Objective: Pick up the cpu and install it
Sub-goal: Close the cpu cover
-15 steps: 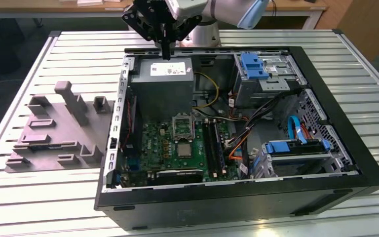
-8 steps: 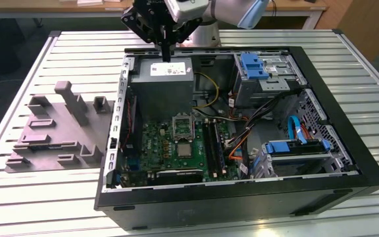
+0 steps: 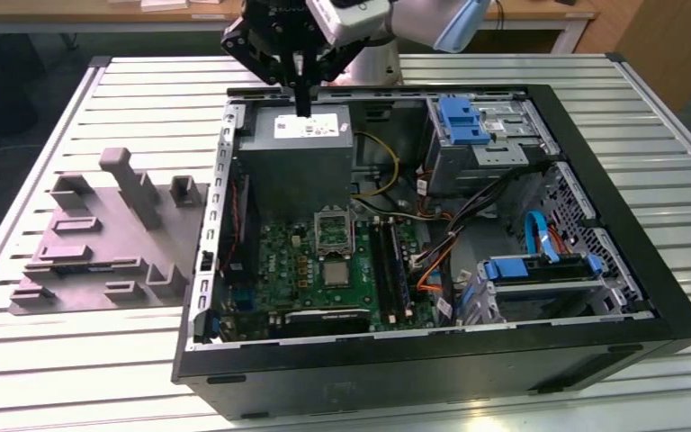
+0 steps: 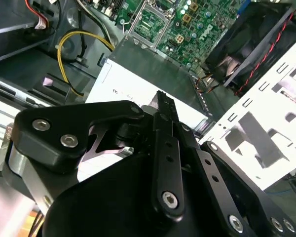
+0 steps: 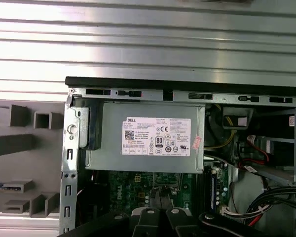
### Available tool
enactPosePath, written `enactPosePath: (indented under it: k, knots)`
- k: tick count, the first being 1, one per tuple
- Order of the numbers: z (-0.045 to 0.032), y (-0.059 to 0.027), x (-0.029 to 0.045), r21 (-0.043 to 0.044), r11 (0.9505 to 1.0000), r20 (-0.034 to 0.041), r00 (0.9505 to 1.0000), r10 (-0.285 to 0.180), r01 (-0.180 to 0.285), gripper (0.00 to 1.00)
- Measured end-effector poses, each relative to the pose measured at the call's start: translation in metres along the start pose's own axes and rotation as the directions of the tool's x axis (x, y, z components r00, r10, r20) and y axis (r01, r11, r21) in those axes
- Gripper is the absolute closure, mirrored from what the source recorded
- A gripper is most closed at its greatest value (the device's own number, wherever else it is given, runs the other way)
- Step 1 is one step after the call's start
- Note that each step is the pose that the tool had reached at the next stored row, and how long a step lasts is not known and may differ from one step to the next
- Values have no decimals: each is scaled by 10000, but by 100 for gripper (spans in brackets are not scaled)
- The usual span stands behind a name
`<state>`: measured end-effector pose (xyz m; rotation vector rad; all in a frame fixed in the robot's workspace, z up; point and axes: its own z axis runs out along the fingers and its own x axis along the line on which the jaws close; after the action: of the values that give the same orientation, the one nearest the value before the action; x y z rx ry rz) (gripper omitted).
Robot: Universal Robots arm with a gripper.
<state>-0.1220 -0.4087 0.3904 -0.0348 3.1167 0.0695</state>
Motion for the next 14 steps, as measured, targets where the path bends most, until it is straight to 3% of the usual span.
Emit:
enactPosePath:
  k: [10,14]
  knots:
    - [22,-247,8,-3,9999,-5,9999,-112,112,89]
    - [60,-269,10,-12,9990,-20,9990,-439,439,89]
